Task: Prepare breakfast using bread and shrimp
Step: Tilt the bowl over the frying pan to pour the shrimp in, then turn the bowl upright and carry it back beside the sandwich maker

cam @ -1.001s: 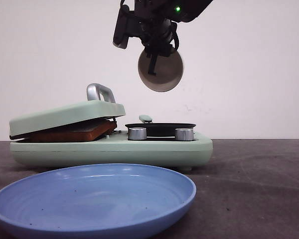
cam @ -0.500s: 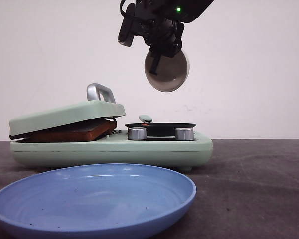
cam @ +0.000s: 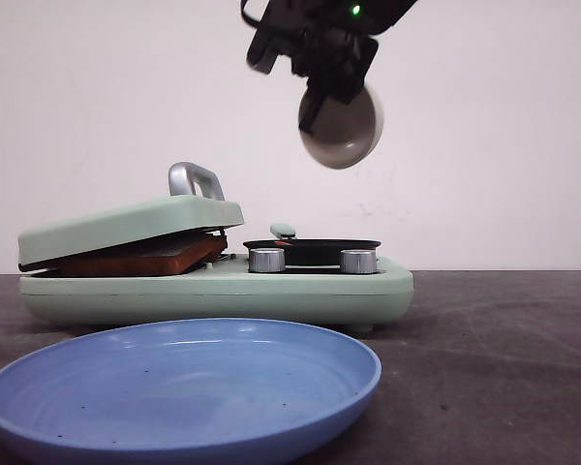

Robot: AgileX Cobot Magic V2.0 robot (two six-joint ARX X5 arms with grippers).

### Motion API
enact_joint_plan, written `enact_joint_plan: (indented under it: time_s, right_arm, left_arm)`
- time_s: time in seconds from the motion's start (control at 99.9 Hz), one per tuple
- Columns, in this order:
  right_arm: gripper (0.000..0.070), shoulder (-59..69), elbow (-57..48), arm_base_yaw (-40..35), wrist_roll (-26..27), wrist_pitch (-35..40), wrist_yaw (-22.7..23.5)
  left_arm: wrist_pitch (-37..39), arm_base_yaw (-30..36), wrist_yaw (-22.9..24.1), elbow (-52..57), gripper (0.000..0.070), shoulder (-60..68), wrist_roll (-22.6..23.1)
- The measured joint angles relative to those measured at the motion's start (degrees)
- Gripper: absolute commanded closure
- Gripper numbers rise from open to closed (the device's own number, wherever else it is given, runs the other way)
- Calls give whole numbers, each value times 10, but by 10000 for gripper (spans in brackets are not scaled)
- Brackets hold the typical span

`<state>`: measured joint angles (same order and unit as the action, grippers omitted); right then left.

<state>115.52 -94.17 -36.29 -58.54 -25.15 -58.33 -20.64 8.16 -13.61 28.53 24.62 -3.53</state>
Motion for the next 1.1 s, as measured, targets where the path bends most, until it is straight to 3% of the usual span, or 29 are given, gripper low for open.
enact_joint_plan:
  time_s: [0.13, 0.37, 0.67, 0.841, 1.101]
  right_arm:
    - [700, -24, -2, 7, 24, 44, -3]
    - [700, -75, -3, 20, 114, 164, -3]
    - [700, -131, -4, 49, 287, 375, 38]
    - [700, -167, -4, 82, 399, 490, 106]
    - [700, -191, -4, 159, 567, 652, 249]
  left_arm:
    - [0, 0, 0, 0, 690, 0, 0]
    - [0, 0, 0, 0, 690, 0, 0]
    - [-2, 0, 0, 0, 690, 0, 0]
    - [-9, 0, 0, 0, 690, 0, 0]
    - [-10, 0, 0, 0, 690, 0, 0]
